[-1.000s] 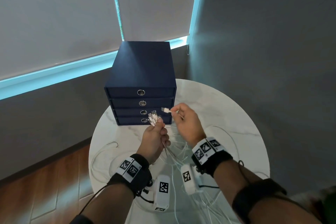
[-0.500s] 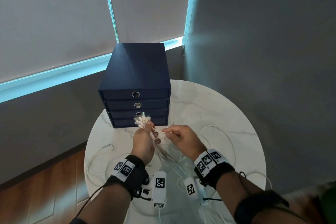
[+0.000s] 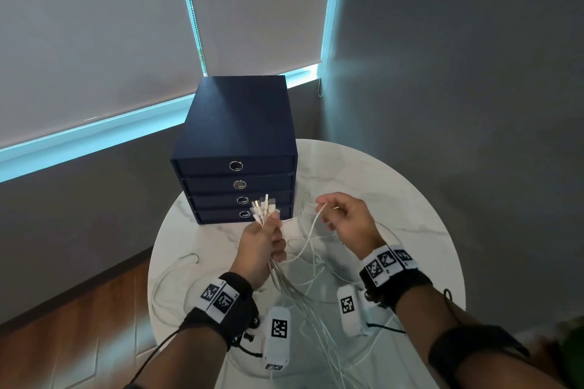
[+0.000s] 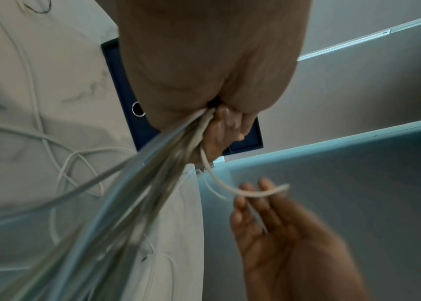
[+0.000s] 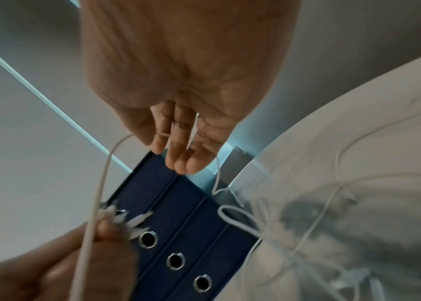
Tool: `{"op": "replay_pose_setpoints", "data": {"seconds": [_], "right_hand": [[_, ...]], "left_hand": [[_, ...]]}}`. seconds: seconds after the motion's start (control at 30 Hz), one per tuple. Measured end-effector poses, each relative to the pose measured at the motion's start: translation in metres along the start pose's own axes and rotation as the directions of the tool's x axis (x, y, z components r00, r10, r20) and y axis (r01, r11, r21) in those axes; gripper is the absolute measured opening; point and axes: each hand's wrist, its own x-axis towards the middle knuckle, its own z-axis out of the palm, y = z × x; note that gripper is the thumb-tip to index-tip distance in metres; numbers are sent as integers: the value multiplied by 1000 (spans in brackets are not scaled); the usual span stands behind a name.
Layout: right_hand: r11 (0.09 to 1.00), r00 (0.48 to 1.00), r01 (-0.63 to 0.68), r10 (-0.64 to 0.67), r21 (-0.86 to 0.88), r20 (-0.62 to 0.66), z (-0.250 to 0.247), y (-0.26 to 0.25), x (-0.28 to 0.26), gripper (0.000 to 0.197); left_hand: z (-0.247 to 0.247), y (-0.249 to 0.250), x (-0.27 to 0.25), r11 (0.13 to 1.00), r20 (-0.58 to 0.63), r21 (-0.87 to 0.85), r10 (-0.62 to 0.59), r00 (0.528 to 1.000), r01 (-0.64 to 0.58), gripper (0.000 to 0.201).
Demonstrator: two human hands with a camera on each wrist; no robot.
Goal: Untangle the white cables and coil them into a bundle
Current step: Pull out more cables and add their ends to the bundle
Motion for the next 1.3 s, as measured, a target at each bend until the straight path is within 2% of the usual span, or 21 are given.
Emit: {"op": "replay_pose_setpoints", "data": {"seconds": [0.1,0.17,0.3,0.4,0.47,0.5,0.53,0.6,0.67,0.7,0.77,0.83,0.9,0.93,1.0,1.07,1.17,1.23,1.3], "right_hand": [[982,994,-2,-19,187,111,22,-12,-12,16],[979,981,-4,-36,204,193,32,-15,-20,17],[970,947,-90,14,224,320,41,-15,-34,33],[999,926,23,-39,45,375,41,-7,-39,23],[990,906,89,-34,-112,422,40,0,-40,20],[987,903,74,-5,-144,431,39,4,-41,23],[990,907,24,36,-137,419,38,7,-40,28],[984,926,-179,165,9,338,36,10,-38,30],[905,908,-379,324,194,264,35,8,-31,15],[863,892,-436,376,255,252,35,6,-25,13],[793,880,-473,402,384,253,35,-2,-9,32],[723,896,-441,395,532,204,33,-18,11,34],[720,922,-360,371,594,109,27,-36,28,25],[738,938,-309,342,600,62,23,-45,34,24],[783,963,-209,269,586,-17,14,-60,42,28],[857,981,-137,187,496,-51,9,-66,44,33],[975,999,-46,45,220,7,12,-53,36,37],[998,990,26,-34,59,139,20,-32,23,39],[993,954,77,-48,-86,295,27,-12,6,37]], "left_hand": [[5,-4,2,997,-33,75,39,999,-36,32],[5,-4,2,990,-57,132,62,996,-54,26],[2,-2,1,988,-27,145,64,998,-59,32],[-2,-2,3,984,-23,171,51,998,-47,35],[-4,-2,5,981,-35,188,49,998,-42,27],[-4,-1,4,982,-36,180,63,997,-56,20],[-4,0,4,983,-30,167,87,996,-81,15],[-2,2,2,977,1,168,132,991,-130,10],[-2,0,2,963,50,224,141,989,-149,6],[-3,-2,2,955,73,259,127,989,-142,6],[-4,-8,1,934,132,327,107,985,-145,15],[-2,-14,-4,896,189,416,82,979,-156,21],[-1,-20,-7,875,187,467,46,981,-130,28],[-3,-23,-8,876,159,473,24,987,-98,30],[-9,-27,-7,883,91,468,-12,996,-32,21],[-16,-27,-4,927,22,373,-44,999,32,10],[-18,-20,2,982,-45,176,-66,997,73,14],[-15,-13,5,993,-55,102,-62,997,67,23],[-8,-7,7,997,-25,45,-63,998,64,30]]}}
